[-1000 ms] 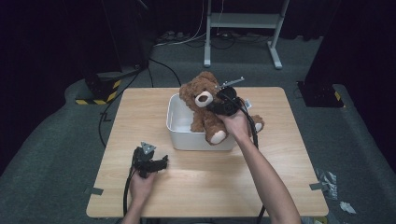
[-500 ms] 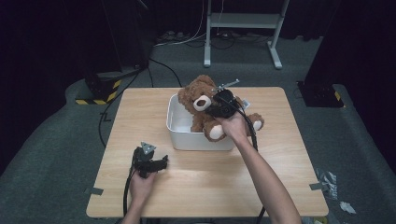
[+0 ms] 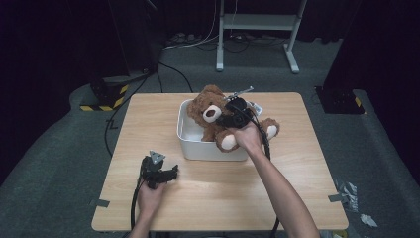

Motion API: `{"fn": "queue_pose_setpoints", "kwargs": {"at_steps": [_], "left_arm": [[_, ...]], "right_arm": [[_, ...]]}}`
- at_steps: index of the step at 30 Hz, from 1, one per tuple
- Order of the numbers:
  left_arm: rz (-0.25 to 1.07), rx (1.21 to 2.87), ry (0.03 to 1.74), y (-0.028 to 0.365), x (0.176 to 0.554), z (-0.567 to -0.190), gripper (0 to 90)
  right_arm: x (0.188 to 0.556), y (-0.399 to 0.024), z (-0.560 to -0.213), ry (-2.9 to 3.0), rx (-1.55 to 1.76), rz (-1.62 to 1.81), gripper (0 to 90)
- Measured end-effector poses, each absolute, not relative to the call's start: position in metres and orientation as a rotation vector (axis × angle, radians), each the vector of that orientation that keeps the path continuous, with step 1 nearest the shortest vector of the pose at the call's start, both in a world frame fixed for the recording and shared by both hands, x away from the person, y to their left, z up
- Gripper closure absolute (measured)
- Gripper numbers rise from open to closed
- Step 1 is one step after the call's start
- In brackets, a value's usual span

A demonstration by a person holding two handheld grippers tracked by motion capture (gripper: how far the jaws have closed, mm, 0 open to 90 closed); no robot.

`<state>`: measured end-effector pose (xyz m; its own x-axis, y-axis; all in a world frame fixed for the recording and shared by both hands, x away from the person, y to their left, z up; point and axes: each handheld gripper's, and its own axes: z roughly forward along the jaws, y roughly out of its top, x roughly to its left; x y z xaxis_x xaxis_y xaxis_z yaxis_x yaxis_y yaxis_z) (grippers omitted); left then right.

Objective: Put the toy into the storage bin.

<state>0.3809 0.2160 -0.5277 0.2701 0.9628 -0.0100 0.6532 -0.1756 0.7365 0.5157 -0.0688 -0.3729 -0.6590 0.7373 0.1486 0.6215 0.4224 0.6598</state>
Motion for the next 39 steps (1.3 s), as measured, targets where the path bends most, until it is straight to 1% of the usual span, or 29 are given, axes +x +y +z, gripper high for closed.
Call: {"fn": "queue_pose_setpoints", "kwargs": {"at_steps": [16, 29, 34, 39], "left_arm": [[0.628, 1.911, 1.456, 0.216, 0.381, -0.528, 19.5], [0.628, 1.911, 1.456, 0.216, 0.381, -0.528, 19.5], [0.629, 1.911, 1.456, 0.216, 0.381, -0.528, 19.5], [0.629, 1.908, 1.456, 0.216, 0.381, -0.528, 19.6]], "right_arm": [[0.503, -0.082, -0.365, 2.436, 1.179, 1.144, 64.4], [0.487, -0.104, -0.353, 2.358, 1.171, 1.11, 62.2], [0.482, -0.115, -0.356, 2.336, 1.189, 1.072, 62.5], [0.484, -0.121, -0.362, 2.339, 1.217, 1.069, 62.8]]}}
